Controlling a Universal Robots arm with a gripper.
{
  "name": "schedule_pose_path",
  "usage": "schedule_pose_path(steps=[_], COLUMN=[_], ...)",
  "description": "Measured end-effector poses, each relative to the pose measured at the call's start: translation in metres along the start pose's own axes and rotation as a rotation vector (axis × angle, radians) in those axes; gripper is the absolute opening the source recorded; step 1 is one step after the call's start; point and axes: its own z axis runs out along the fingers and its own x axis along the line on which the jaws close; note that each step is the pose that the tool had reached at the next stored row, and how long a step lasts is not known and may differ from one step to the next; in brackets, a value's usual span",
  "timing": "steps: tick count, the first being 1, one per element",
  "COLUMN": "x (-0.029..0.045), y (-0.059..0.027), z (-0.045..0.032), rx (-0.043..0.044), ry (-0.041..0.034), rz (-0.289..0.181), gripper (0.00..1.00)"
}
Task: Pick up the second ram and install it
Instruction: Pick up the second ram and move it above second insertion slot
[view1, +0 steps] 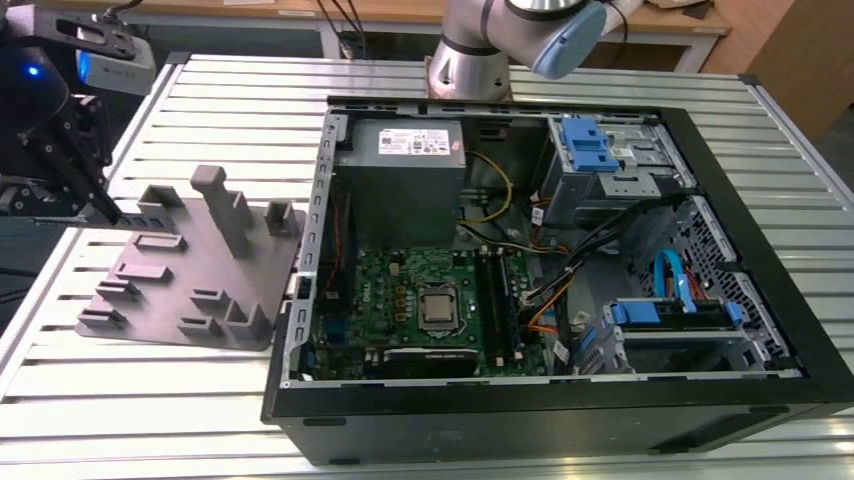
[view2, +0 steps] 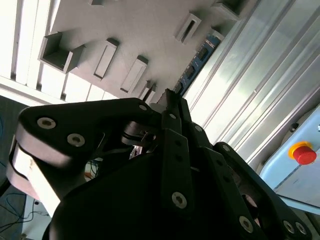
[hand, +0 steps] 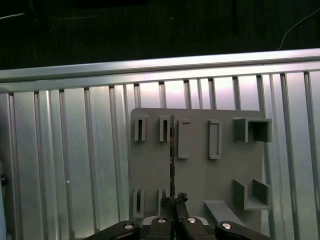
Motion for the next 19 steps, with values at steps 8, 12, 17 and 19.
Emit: schedule_pose_path(steps=[8, 12, 17, 19], x=[-0.0003, -0.0005, -0.0008, -0.0009], y=[0.0001, 0.0001, 0.0002, 0.0002], z=[-0.0107, -0.0175, -0.0259, -0.0292], rx=[-0.0001, 0.0, 0.0, -0.0001], ry=[0.0, 0.0, 0.0, 0.0], rz=[0.0, 0.0, 0.0, 0.0], gripper=[0.11, 0.11, 0.11, 0.11])
